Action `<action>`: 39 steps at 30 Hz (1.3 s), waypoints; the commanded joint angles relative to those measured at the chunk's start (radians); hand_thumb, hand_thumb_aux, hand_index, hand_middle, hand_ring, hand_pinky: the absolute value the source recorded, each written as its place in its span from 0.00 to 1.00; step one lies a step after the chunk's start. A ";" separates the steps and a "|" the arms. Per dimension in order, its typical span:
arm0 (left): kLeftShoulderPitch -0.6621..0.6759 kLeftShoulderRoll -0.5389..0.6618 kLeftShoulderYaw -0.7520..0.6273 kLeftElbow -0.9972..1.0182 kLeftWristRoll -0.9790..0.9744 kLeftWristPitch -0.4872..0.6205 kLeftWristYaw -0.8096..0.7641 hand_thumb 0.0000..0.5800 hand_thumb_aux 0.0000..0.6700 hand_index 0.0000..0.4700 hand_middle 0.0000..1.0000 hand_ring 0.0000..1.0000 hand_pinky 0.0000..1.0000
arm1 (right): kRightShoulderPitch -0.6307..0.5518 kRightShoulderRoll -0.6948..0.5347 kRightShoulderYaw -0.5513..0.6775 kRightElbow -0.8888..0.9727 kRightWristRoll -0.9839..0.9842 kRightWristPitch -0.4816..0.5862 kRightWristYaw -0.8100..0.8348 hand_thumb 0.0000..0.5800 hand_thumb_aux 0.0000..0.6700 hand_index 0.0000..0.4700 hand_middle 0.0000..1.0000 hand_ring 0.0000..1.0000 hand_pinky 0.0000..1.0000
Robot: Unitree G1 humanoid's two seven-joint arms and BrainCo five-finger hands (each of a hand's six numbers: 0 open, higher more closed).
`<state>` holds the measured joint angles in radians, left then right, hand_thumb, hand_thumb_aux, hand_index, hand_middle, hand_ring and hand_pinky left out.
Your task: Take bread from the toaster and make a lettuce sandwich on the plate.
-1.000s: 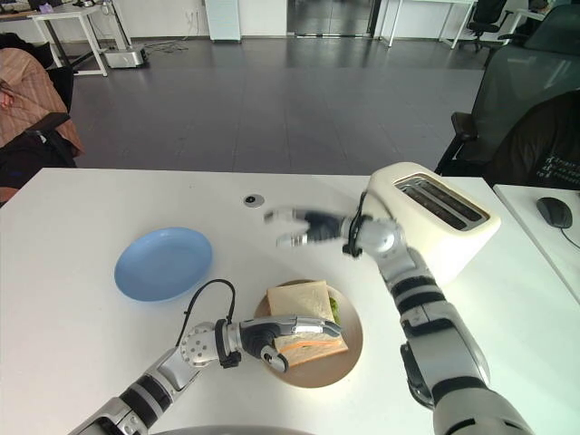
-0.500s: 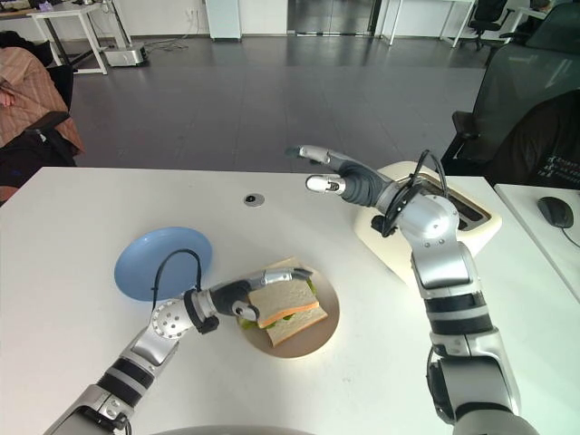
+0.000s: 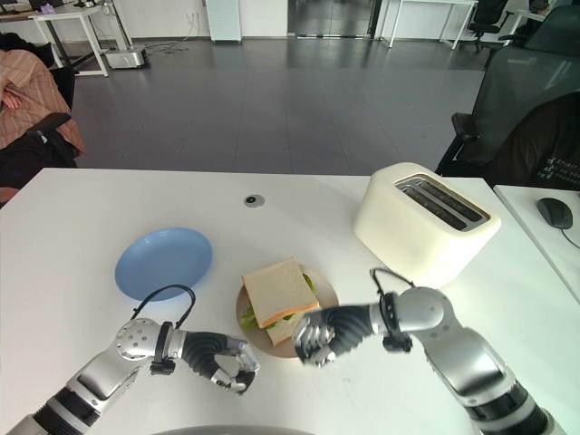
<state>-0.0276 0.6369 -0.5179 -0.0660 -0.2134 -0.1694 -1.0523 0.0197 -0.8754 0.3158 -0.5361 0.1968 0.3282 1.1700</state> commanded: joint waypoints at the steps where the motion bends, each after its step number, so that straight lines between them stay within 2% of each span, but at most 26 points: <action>1: 0.002 0.013 -0.019 0.065 0.098 0.019 -0.009 1.00 1.00 1.00 1.00 1.00 1.00 | 0.061 -0.054 0.080 -0.019 -0.021 0.039 0.042 1.00 1.00 1.00 1.00 1.00 1.00; 6: -0.049 -0.050 -0.011 0.224 0.213 -0.108 0.081 1.00 1.00 1.00 1.00 1.00 1.00 | 0.081 -0.108 0.166 0.072 -0.126 0.035 0.059 1.00 1.00 1.00 1.00 1.00 1.00; 10: -0.103 -0.104 0.029 0.334 0.255 -0.220 0.179 1.00 1.00 1.00 1.00 1.00 1.00 | 0.026 -0.033 0.177 0.218 -0.177 -0.020 0.000 1.00 1.00 1.00 1.00 1.00 1.00; 14: -0.166 -0.159 0.064 0.470 0.277 -0.325 0.256 1.00 1.00 1.00 1.00 1.00 1.00 | -0.093 0.088 0.161 0.417 -0.212 -0.118 -0.088 1.00 1.00 1.00 1.00 1.00 1.00; 19: -0.282 -0.242 0.067 0.652 0.302 -0.378 0.285 1.00 1.00 1.00 1.00 1.00 1.00 | -0.266 0.198 0.109 0.728 -0.247 -0.268 -0.199 1.00 1.00 1.00 1.00 1.00 1.00; 25: -0.573 -0.400 0.113 1.058 0.352 -0.432 0.433 1.00 1.00 1.00 1.00 1.00 1.00 | -0.504 0.330 0.086 1.144 -0.308 -0.445 -0.307 1.00 1.00 1.00 1.00 1.00 1.00; 29: -0.694 -0.460 0.140 1.247 0.395 -0.434 0.558 1.00 1.00 1.00 1.00 1.00 1.00 | -0.613 0.410 0.061 1.347 -0.326 -0.541 -0.380 1.00 1.00 1.00 1.00 1.00 1.00; 34: -0.738 -0.474 0.187 1.333 0.414 -0.431 0.642 1.00 1.00 1.00 1.00 1.00 1.00 | -0.667 0.458 0.023 1.467 -0.319 -0.623 -0.406 1.00 1.00 1.00 1.00 1.00 1.00; 36: -0.729 -0.477 0.209 1.329 0.399 -0.454 0.602 1.00 1.00 1.00 1.00 1.00 1.00 | -0.647 0.445 0.013 1.442 -0.311 -0.638 -0.380 1.00 1.00 1.00 1.00 1.00 1.00; 39: -0.685 -0.458 0.268 1.264 0.313 -0.495 0.441 1.00 1.00 1.00 1.00 1.00 1.00 | -0.580 0.391 0.002 1.287 -0.322 -0.647 -0.368 1.00 1.00 1.00 1.00 1.00 1.00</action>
<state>-0.7474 0.1640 -0.2904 1.2417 0.1551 -0.6405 -0.5126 -0.6187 -0.4430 0.3249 0.8442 -0.1167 -0.3219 0.7892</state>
